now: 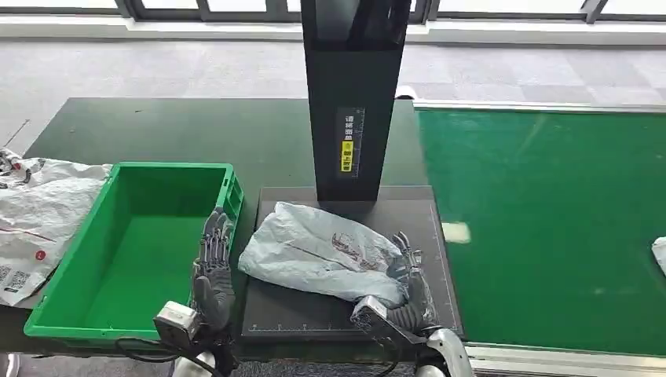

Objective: Moved the parcel from conveyor to table for the left to box.

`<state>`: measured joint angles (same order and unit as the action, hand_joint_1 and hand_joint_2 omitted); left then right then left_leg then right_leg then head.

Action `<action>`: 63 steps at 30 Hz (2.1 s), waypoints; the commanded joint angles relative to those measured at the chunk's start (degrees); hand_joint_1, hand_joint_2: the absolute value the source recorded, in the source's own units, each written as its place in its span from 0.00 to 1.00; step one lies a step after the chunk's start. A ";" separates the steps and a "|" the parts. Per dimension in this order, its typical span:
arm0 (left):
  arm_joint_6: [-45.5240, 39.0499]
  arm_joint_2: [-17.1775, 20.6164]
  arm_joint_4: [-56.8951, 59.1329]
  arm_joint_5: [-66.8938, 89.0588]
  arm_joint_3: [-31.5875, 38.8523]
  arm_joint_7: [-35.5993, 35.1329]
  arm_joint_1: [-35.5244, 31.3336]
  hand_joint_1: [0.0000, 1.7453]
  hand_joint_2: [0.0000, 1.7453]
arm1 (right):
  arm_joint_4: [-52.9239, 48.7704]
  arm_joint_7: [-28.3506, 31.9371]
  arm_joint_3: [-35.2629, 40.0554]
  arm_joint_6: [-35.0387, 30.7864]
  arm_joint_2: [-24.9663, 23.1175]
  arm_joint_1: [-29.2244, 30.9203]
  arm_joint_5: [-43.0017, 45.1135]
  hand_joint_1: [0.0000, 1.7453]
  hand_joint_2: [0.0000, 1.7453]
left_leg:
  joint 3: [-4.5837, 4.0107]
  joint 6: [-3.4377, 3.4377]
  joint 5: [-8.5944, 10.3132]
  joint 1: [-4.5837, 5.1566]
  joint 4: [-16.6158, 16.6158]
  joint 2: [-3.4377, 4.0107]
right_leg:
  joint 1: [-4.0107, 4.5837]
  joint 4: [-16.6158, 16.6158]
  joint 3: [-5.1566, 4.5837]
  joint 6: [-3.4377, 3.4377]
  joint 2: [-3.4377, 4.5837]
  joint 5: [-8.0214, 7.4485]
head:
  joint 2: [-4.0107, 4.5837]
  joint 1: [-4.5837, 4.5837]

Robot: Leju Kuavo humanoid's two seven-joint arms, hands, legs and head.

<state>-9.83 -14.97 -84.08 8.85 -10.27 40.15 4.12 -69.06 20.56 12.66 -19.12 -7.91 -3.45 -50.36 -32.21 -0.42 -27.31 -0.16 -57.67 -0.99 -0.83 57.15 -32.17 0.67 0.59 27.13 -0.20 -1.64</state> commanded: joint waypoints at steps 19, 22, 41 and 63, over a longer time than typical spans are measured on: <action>-12.11 2.39 13.11 41.06 -11.36 -14.57 -8.42 0.00 1.00 | -23.57 12.76 3.86 9.49 2.33 -7.74 10.77 0.00 1.00 | 0.01 0.00 0.08 0.01 0.08 -0.06 | 0.00 -0.09 0.01 -0.03 -0.17 -0.04 | 0.00 0.00; -13.08 1.14 19.76 49.82 -15.01 -17.24 -11.59 0.00 1.00 | -24.06 14.56 4.40 10.38 1.99 -7.40 11.82 0.00 1.00 | -0.03 0.00 0.14 0.02 0.10 -0.25 | -0.01 -0.13 0.02 -0.02 -0.38 -0.05 | 0.00 0.00; -11.87 -1.47 41.66 64.65 -22.92 -25.34 -20.97 0.00 1.00 | -23.59 16.07 2.97 12.50 1.72 -6.05 15.19 0.00 1.00 | 0.08 0.00 0.06 0.01 0.08 0.12 | 0.00 -0.13 0.03 -0.04 0.02 -0.09 | 0.00 0.00; -20.86 -2.20 33.52 68.15 -15.39 -27.75 -20.22 1.00 1.00 | -19.16 17.67 2.16 13.18 1.09 -2.19 15.57 0.00 1.00 | 0.09 -0.01 0.12 -0.05 0.19 0.43 | 0.07 -0.24 0.02 -0.08 0.24 -0.26 | 0.00 0.00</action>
<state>-31.47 -18.40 -47.91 77.02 -29.14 12.09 -16.18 -93.00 38.10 15.65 -6.08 -7.06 -9.39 -35.30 -32.17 -0.40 -27.28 -0.16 -57.69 -0.90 -0.84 57.16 -32.16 0.67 0.69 27.06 -0.20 -1.64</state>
